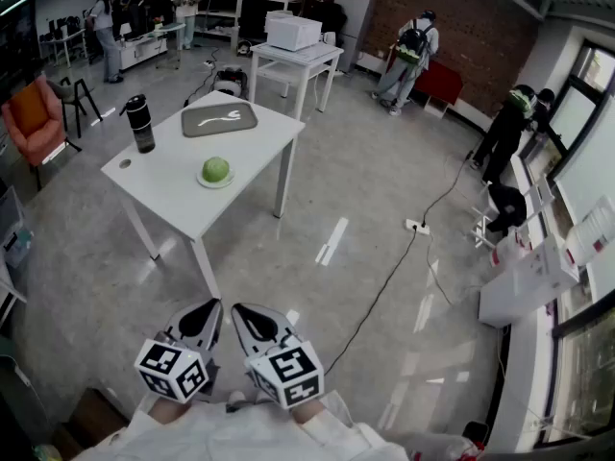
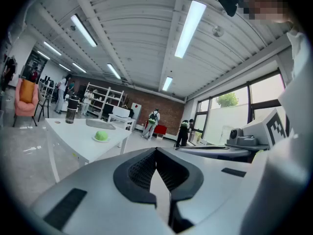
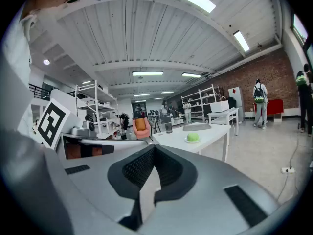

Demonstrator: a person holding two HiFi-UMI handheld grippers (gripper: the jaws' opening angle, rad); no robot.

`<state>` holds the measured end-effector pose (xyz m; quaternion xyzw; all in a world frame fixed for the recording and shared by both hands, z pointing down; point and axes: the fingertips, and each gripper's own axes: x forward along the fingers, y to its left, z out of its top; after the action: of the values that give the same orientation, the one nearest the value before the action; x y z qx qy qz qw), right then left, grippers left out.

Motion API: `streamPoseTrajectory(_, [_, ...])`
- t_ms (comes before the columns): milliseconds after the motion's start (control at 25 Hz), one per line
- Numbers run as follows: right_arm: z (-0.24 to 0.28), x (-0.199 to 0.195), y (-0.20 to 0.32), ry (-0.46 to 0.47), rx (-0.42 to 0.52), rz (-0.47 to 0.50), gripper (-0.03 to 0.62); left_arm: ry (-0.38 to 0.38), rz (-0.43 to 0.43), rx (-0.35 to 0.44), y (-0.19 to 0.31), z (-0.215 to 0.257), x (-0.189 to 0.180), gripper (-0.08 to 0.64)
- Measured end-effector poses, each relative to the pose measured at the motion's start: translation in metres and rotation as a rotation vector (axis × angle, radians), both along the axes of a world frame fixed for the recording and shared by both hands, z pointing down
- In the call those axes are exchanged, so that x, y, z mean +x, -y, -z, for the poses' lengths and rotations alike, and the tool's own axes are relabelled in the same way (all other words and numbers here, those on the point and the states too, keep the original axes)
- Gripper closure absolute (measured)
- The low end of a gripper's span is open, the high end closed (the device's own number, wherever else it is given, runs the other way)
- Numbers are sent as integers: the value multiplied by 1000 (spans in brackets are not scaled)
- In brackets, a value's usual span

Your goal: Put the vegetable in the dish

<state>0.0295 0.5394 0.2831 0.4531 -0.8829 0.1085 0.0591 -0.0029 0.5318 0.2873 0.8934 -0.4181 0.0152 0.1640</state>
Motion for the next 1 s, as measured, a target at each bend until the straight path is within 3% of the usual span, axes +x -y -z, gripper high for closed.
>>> streamPoseTrajectory(200, [-13, -6, -9, 11, -42, 28, 580, -53, -8, -42, -7, -9, 0, 552])
streamPoseTrajectory(560, [-21, 0, -14, 16, -68, 41, 580, -47, -29, -45, -17, -11, 13, 552])
streamPoseTrajectory(1000, [-18, 14, -22, 19, -19, 79, 580, -52, 3, -56, -19, -16, 23, 552])
